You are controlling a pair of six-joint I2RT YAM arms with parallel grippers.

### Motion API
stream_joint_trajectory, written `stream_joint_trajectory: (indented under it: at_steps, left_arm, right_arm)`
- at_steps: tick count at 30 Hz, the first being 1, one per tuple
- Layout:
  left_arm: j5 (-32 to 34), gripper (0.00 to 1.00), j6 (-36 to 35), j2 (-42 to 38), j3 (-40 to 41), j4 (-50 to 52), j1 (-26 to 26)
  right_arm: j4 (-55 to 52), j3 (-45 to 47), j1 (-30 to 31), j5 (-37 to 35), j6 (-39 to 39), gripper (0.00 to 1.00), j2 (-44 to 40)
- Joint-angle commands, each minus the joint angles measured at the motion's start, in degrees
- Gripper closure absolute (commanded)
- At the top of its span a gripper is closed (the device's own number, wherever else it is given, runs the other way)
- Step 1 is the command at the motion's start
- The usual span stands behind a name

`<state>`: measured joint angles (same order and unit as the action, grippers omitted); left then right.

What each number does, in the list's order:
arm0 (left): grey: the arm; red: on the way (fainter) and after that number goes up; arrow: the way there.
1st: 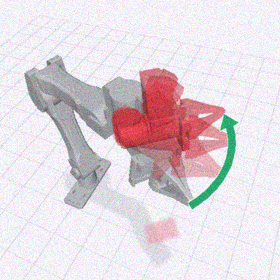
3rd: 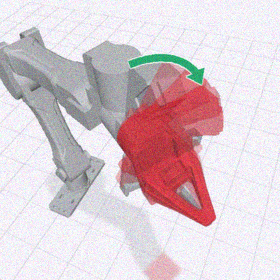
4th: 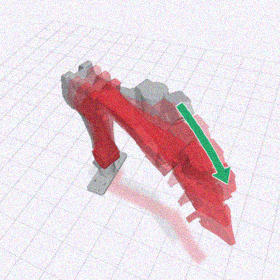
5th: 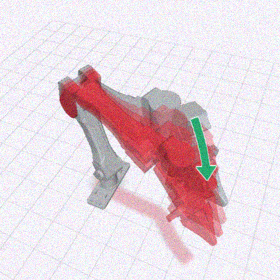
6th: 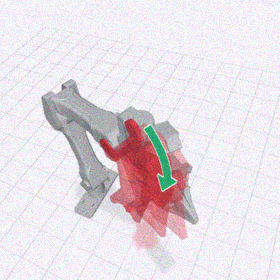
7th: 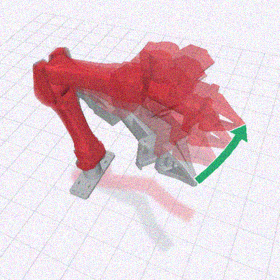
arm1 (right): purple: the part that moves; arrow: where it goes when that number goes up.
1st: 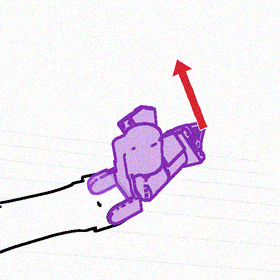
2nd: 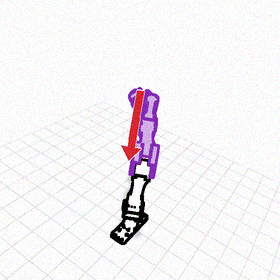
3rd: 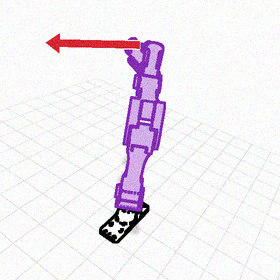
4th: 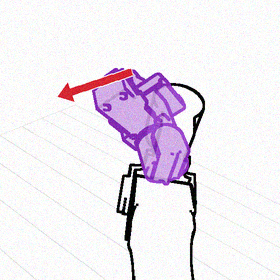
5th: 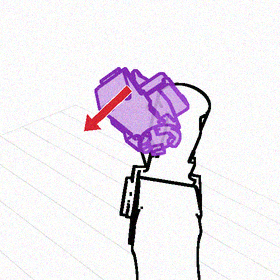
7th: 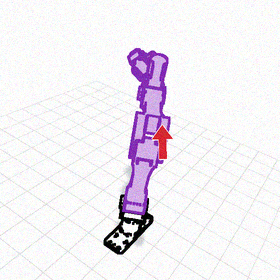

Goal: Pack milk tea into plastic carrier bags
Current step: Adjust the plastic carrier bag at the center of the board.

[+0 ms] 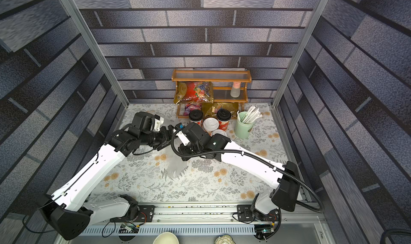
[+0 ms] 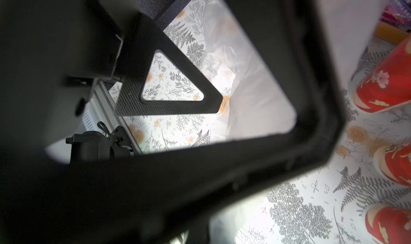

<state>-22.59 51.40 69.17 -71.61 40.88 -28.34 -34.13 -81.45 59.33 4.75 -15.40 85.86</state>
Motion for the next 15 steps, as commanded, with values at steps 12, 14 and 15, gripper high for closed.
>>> stream_joint_trajectory:
  at_steps: [12,14,15]
  left_arm:
    - [2.2,0.21,3.3,2.1,1.9,-4.7,-3.1]
    - [2.6,0.28,3.3,2.5,1.7,-4.8,-3.6]
    - [3.1,0.32,3.4,2.5,1.7,-4.7,-3.7]
  right_arm:
    - [0.6,1.9,1.0,4.0,0.4,1.0,-0.5]
    - [0.4,2.1,1.0,4.2,0.5,1.0,-0.8]
    - [0.3,2.2,1.1,4.1,0.5,1.0,-0.9]
